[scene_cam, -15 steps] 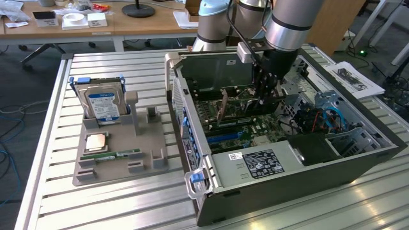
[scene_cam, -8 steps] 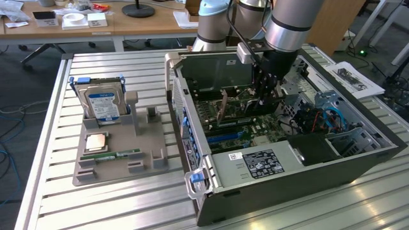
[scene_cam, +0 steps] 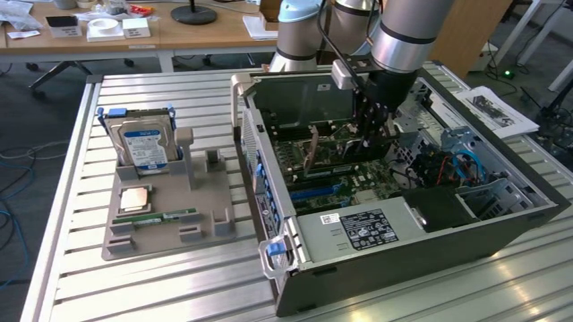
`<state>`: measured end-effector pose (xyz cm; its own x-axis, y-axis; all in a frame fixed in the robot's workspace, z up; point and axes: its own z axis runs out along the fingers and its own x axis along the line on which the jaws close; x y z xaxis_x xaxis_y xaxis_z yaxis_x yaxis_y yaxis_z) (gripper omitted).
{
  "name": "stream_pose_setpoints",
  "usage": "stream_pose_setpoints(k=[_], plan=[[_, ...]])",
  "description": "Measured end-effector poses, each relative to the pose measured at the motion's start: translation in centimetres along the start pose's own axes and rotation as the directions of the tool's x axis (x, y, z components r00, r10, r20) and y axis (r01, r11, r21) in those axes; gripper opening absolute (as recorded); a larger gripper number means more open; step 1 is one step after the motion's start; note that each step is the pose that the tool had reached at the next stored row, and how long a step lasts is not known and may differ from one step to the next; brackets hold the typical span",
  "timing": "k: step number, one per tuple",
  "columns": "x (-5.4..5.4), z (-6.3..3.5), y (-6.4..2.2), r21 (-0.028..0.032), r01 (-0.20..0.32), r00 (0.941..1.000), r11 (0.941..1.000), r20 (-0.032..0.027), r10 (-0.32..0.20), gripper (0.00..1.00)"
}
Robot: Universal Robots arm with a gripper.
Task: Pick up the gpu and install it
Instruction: 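Insert the gpu into the slot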
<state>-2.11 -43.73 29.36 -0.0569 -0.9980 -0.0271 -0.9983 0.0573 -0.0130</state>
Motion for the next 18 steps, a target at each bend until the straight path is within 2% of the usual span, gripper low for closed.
stream_pose_setpoints(k=[3, 9, 18], plan=[[0.0, 0.01, 0.22, 0.0002, 0.0, 1.0, 1.0, 0.0002, 0.0, 0.27], [0.1, -0.01, 1.23, 0.0029, 0.0, 1.0, 1.0, 0.0002, 0.0, 0.27], [1.2, -0.04, 1.17, 0.0028, 0.0, 1.0, 1.0, 0.0003, 0.0, 0.27]])
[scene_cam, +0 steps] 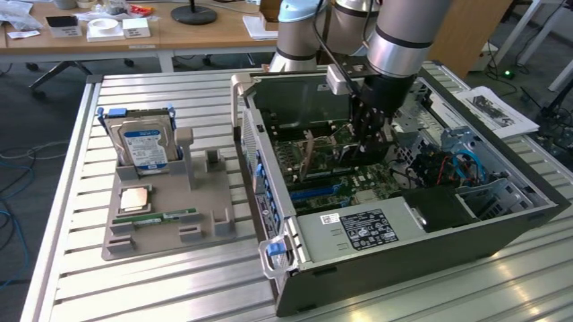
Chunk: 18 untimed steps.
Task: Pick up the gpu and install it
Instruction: 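Insert the gpu into the slot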
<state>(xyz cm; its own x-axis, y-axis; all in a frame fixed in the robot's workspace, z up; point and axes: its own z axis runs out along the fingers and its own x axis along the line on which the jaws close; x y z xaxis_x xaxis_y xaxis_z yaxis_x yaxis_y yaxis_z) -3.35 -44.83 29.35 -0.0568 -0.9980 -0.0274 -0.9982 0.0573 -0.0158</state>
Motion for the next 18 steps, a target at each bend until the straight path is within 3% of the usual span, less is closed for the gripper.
stream_pose_setpoints(k=[5, 13, 18], plan=[[0.1, -0.01, 0.05, 0.0, 0.0, 1.0, 1.0, -0.0001, 0.0, 0.27], [0.2, 0.02, 1.18, 0.0017, 0.0, 1.0, 1.0, 0.0007, 0.0, 0.27], [0.9, 0.0, 1.25, 0.0017, 0.0, 1.0, 1.0, 0.0006, 0.0, 0.27]])
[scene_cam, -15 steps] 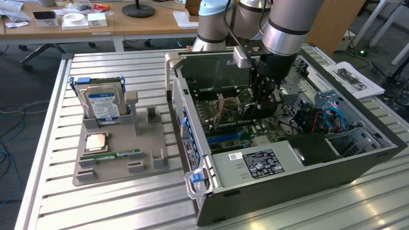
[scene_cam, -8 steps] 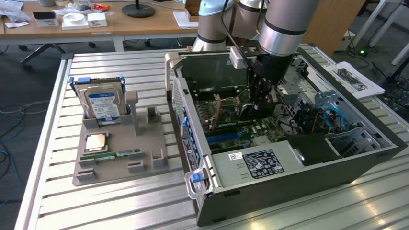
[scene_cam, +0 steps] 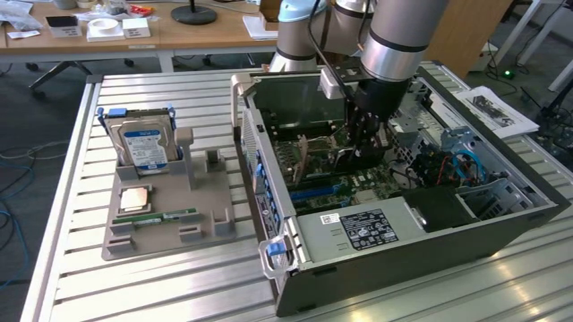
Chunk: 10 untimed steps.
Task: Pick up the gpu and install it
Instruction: 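Insert the gpu into the slot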
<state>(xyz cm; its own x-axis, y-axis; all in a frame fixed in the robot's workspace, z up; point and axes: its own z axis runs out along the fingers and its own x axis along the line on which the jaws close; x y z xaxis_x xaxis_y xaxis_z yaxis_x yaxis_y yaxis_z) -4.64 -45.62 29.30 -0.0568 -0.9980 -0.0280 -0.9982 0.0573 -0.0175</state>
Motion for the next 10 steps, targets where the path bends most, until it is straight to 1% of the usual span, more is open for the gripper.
stream_pose_setpoints(k=[3, 10], plan=[[0.24, 0.01, 0.18, 0.0001, 0.0, 1.0, 1.0, 0.0, 0.0, 0.27], [0.46, 0.03, 0.92, 0.0003, 0.0, 1.0, 1.0, 0.0002, 0.0, 0.27]])
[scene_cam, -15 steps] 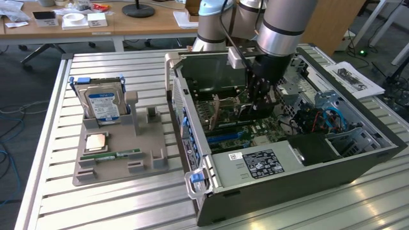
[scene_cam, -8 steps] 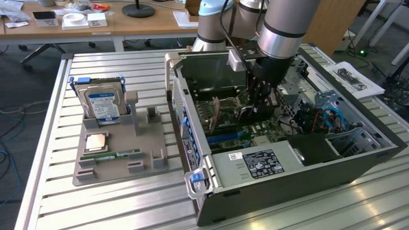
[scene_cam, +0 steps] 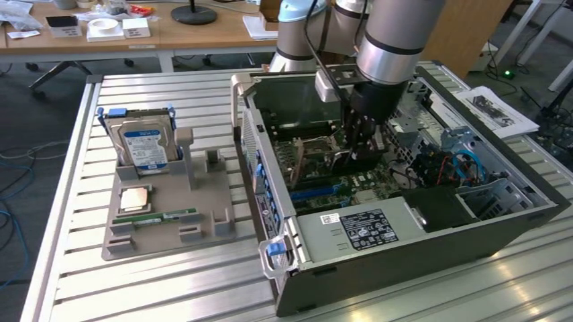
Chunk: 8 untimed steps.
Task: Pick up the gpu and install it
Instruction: 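Insert the gpu into the slot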
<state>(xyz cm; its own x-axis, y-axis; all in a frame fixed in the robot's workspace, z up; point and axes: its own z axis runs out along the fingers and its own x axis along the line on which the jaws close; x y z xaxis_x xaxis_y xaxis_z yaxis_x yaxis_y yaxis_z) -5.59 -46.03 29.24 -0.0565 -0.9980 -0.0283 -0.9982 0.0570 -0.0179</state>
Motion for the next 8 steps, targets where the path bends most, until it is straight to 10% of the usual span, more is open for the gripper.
stream_pose_setpoints(k=[8], plan=[[0.07, 0.23, 0.91, 0.0003, 0.0, 1.0, 1.0, -0.0001, 0.0, 0.27]])
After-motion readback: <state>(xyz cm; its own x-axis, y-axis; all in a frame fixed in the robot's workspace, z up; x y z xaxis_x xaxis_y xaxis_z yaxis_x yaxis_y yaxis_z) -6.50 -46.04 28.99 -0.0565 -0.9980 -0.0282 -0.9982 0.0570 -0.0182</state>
